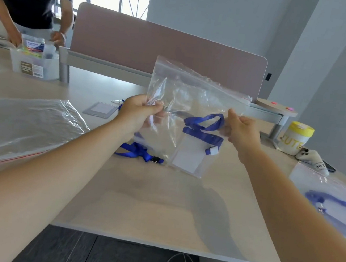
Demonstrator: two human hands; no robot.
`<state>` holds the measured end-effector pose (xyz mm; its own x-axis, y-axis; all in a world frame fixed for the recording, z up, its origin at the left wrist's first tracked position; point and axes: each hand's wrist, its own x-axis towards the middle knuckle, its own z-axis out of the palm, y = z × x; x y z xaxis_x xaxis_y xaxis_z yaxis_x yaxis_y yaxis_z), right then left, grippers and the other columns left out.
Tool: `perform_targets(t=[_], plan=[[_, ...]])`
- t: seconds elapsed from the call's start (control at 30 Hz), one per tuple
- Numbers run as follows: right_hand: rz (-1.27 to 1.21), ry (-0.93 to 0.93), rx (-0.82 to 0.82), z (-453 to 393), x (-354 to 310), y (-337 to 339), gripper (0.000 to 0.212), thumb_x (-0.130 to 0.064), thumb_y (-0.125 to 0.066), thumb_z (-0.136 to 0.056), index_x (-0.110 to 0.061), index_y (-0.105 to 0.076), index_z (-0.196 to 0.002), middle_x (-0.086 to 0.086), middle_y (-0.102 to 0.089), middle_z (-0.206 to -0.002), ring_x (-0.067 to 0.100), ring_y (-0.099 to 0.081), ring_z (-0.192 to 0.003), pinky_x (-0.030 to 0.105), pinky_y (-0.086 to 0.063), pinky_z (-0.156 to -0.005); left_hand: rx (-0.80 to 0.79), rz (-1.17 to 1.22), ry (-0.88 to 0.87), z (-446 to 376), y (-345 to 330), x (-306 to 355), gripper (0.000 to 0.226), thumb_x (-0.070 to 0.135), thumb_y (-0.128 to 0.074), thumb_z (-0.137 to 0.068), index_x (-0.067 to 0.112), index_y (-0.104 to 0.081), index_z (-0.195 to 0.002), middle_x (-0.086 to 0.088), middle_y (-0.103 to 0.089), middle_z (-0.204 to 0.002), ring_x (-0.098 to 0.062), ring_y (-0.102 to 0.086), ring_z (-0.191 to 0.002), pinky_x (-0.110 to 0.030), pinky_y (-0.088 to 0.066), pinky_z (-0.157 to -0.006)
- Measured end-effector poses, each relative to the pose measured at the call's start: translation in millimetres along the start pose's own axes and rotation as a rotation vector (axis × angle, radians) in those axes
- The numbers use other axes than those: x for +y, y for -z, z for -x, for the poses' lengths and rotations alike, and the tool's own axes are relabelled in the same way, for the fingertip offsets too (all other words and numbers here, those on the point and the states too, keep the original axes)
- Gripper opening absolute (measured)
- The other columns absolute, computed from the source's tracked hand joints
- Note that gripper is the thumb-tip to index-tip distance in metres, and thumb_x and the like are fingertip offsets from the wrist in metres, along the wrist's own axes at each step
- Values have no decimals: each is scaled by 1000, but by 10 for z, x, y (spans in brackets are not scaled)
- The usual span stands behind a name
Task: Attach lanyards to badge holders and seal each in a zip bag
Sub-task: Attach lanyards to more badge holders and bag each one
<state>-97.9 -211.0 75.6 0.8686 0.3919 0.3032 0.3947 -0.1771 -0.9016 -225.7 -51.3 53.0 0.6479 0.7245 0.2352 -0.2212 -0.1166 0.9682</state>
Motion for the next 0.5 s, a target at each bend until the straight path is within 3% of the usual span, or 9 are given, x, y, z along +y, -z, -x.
perform_targets(t=[0.07,0.17,0.27,0.33,0.43,0.5], plan=[[21,-7,-21,24,-51,152,46,-32,-33,-97,-13,-52,-59,3,-56,-64,15,-52,-64,22,-40,-62,-28,-33,-44,-1,-121,114,19,10,-57,-87,17,-56,-69,11,-61,-42,0,-57,-41,-25,-47,-61],[18,-65,-84,80,-78,386,43,-34,-34,-96,-12,-53,-64,2,-59,-66,13,-57,-66,29,-44,-71,-88,-54,-80,21,-342,255,20,9,-55,-88,17,-55,-70,7,-59,-41,-1,-54,-37,-18,-45,-49],[117,-64,-218,128,-44,585,22,-23,-54,-89,-17,-47,-69,2,-59,-76,17,-58,-76,31,-45,-74,-118,-46,-91,49,-561,327,21,6,-54,-88,16,-54,-69,1,-59,-59,-1,-53,-36,-15,-42,-41],[174,-93,-246,138,3,670,25,-6,-62,-81,-19,-42,-73,6,-57,-85,23,-57,-83,31,-48,-72,-125,-26,-81,64,-662,339,22,5,-54,-88,16,-53,-68,-1,-58,-64,-2,-55,-37,-17,-43,-43],[104,-91,-126,127,93,760,34,10,-62,-74,-18,-42,-75,17,-55,-93,29,-56,-79,42,-54,-82,-137,-1,-69,75,-744,329,19,6,-56,-87,15,-54,-70,-2,-59,-65,-3,-55,-37,-22,-45,-49],[-10,-56,-40,134,132,830,23,12,-60,-76,-8,-49,-78,17,-55,-90,24,-58,-70,34,-57,-75,-149,27,-62,79,-769,305,17,5,-57,-87,13,-54,-71,-3,-60,-65,-2,-54,-38,-20,-47,-45]])
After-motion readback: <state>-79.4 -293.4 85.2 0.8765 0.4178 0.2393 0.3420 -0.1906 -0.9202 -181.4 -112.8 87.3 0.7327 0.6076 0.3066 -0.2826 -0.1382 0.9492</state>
